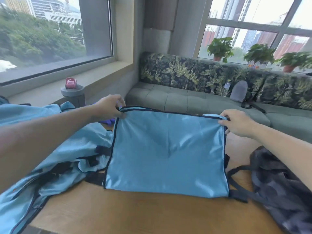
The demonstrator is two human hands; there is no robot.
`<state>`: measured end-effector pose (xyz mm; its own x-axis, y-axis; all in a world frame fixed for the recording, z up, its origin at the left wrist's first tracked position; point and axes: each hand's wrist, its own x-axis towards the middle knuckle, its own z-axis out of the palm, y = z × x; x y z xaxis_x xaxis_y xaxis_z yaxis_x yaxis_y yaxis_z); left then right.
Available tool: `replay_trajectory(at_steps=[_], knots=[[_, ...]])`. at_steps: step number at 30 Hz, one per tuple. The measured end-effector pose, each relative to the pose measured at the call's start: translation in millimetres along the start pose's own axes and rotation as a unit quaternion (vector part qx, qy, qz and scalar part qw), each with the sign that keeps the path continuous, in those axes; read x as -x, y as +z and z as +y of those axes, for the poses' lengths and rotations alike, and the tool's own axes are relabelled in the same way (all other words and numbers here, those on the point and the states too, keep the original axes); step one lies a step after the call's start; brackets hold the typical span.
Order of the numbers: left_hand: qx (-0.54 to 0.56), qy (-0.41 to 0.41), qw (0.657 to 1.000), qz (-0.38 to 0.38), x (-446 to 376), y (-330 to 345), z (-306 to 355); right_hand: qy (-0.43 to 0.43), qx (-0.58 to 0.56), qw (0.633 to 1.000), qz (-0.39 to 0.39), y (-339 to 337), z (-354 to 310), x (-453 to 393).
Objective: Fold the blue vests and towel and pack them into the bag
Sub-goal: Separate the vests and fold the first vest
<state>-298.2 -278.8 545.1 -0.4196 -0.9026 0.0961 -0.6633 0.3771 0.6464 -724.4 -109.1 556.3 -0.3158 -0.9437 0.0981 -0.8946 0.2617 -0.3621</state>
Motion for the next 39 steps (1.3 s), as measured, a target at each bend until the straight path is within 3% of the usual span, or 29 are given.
replay_trajectory(at_steps=[4,7,11,14,21,25,28,33,39], knots=[[0.095,0.040,0.992,0.073,15,-51,43,-0.017,-0.109,0.988,0.107,-65,-35,17],[0.095,0.061,0.988,0.100,38,-70,60,-0.045,-0.167,0.972,0.156,-91,-48,43],[0.114,0.094,0.980,0.134,88,-64,55,-0.083,-0.099,0.978,0.166,-81,-47,96],[0.022,0.136,0.975,0.175,136,-27,33,-0.104,-0.038,0.983,0.147,-37,-27,145],[-0.075,0.200,0.977,-0.018,257,92,-64,-0.082,0.056,0.995,-0.004,110,49,282],[-0.088,0.158,0.980,-0.084,296,118,-86,-0.143,0.125,0.981,0.023,136,60,323],[-0.035,0.132,0.988,-0.076,296,114,-80,-0.135,0.113,0.983,0.056,136,48,340],[-0.057,0.130,0.989,-0.030,254,106,-76,-0.058,0.030,0.998,0.021,145,17,350],[-0.073,0.091,0.992,-0.049,223,109,-74,0.018,0.079,0.997,0.012,143,13,329]])
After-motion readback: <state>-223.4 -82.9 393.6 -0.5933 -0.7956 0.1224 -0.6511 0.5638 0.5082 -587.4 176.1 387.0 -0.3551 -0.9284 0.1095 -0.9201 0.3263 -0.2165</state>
